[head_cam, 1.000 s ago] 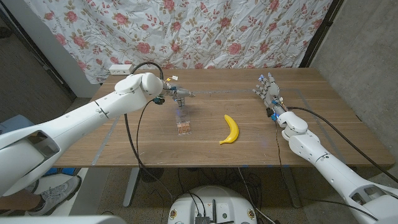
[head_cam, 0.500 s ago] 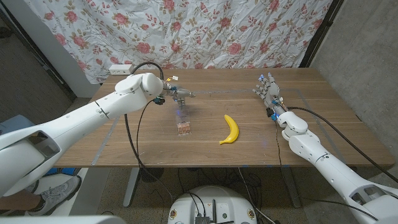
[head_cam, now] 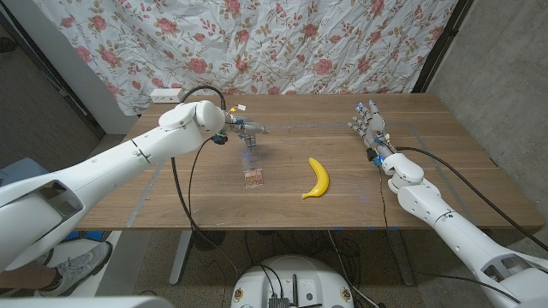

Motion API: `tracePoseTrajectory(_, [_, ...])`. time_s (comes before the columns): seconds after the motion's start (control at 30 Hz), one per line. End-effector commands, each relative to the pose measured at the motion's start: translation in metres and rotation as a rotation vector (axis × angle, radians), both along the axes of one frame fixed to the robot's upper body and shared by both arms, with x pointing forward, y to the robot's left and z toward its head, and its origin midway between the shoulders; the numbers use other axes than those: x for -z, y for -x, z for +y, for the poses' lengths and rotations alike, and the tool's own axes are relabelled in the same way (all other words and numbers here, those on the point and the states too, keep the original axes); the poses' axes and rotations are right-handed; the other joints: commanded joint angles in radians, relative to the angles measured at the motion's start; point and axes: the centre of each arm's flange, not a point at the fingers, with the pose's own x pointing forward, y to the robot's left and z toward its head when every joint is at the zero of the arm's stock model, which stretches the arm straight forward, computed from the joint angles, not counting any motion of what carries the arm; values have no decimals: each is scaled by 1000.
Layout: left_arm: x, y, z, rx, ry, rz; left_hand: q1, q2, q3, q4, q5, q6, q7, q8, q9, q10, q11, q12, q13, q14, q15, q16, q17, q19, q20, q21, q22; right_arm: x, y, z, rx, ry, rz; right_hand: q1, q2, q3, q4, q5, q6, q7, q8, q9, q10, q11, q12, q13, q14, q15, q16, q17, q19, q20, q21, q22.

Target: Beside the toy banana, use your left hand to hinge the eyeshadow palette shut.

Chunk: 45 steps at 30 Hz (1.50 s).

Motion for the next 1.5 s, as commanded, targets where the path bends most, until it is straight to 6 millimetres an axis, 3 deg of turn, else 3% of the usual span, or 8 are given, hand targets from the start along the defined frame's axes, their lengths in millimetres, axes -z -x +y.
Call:
tracePoseTrajectory(0.03, [0, 0, -4, 5, 10, 2, 3, 127, 12, 2, 5, 30, 9, 7, 5, 23, -2, 12, 4, 26, -2, 8, 4, 14, -6, -2, 0, 0, 0, 0, 0, 0, 0, -1, 110, -1, 8, 4, 1, -7, 5, 2, 2, -8, 5, 5, -5, -140, 4, 3, 6, -2, 4, 2])
tracePoseTrajectory(1.5, [4, -1, -2, 18, 39, 26, 5, 128, 46, 1, 4, 149, -20, 22, 11, 167, -51, 36, 8, 153, -59, 25, 9, 88, -44, 2, 0, 0, 0, 0, 0, 0, 0, -1, 110, -1, 8, 4, 2, -7, 5, 2, 2, -9, 5, 5, -5, -139, 4, 3, 6, -1, 4, 2])
